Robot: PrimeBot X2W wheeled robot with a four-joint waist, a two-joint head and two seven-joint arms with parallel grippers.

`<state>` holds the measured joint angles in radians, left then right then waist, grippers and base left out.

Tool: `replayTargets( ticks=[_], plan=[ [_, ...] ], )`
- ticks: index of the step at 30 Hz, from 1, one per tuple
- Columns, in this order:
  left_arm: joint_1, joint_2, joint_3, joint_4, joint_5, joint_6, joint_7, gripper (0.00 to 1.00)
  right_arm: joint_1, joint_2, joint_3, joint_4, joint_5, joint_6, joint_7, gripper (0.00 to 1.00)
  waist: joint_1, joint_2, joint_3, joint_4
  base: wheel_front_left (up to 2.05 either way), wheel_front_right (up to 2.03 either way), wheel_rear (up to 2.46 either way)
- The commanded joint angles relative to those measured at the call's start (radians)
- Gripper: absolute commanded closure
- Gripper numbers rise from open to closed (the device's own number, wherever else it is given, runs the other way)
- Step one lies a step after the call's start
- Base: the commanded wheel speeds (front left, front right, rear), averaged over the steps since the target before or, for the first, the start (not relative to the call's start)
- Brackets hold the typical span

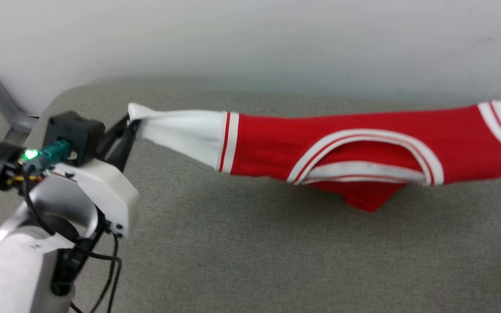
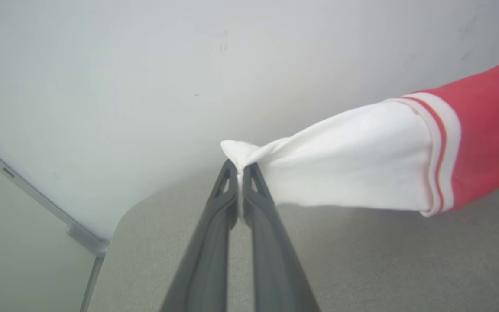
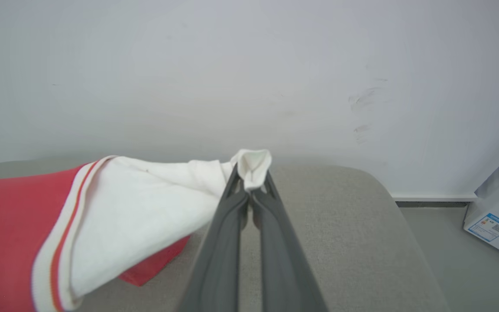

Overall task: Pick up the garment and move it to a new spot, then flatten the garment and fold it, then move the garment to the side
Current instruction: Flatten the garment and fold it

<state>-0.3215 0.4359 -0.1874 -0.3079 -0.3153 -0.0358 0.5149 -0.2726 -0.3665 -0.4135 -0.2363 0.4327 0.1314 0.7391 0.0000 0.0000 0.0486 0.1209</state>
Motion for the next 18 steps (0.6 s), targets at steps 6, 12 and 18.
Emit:
replayTargets(
  ticks=[6,12,18],
  plan=[
    [-0.155,0.039,0.024,-0.027,0.015,-0.022,-0.011,1.00,-0.207,-0.072,0.019,0.014,0.027,-0.001,0.023,1.00,0.0000,0.0000,0.012,-0.019,0.00,0.00,0.00],
    [-0.286,0.066,0.032,-0.008,0.024,-0.041,-0.020,1.00,-0.389,-0.112,0.081,0.056,0.042,-0.001,0.061,1.00,0.0000,0.0000,0.048,-0.037,0.00,0.00,0.00],
    [-0.421,0.091,0.050,0.030,0.018,-0.055,-0.034,1.00,-0.571,-0.103,0.146,0.110,0.025,-0.001,0.060,1.00,0.0000,0.0000,0.124,-0.056,0.00,0.00,0.00]
  ],
)
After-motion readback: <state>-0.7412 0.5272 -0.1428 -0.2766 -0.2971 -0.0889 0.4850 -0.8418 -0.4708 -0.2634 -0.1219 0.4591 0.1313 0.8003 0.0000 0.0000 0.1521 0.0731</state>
